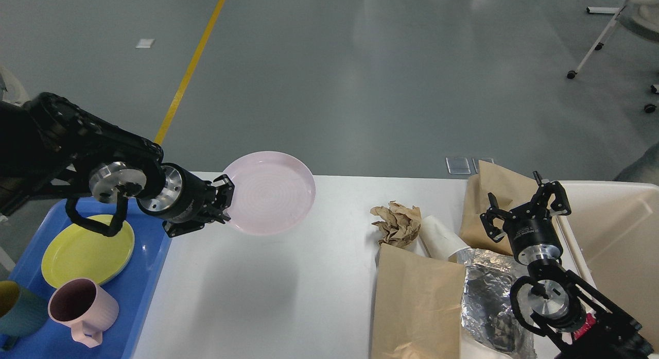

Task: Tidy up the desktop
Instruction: 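Lift the pink plate and carry it over the blue tray, then lower the pink plate onto the yellow plate and release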

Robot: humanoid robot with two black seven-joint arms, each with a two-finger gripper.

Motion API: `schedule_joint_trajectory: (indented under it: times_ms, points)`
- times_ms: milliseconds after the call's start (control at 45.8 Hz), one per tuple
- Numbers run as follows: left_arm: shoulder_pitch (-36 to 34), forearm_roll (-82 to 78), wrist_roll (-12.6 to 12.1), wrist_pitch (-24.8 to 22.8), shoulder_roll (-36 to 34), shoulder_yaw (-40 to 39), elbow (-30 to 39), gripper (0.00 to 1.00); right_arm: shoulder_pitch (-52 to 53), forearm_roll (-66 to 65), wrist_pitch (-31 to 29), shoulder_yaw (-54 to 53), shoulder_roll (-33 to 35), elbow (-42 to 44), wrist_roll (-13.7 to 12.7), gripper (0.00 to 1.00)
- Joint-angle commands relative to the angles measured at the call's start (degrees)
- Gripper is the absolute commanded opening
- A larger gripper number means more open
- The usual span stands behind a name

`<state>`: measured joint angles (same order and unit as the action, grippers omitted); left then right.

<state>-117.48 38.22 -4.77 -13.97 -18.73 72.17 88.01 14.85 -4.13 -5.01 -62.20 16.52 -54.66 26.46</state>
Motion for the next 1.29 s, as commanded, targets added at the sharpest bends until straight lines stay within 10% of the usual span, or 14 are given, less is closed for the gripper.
schedule_joint_trajectory:
  times_ms: [0,328,809,1268]
  points:
    - [-6.09,3.26,0.29,-4.83,-0.25,4.47,2.16,0.00,0.00,0.00,0.00,0.06,0.00,0.00,0.00,1.00]
    - [-5.48,5.02,0.81,-5.89,-2.97,9.39,0.06,0.00,0.00,0.00,0.00,-0.03,0.00,0.00,0.00,1.00]
    - [17.63,-1.21,-0.24,-14.59,-20.46,11.51,-26.83,0.00,0.00,0.00,0.00,-0.03,0.00,0.00,0.00,1.00]
    - [45.75,-11.15,-6.04,-16.52,-28.38,-14.94,-48.19,0.00,0.00,0.00,0.00,0.06,0.00,0.00,0.00,1.00]
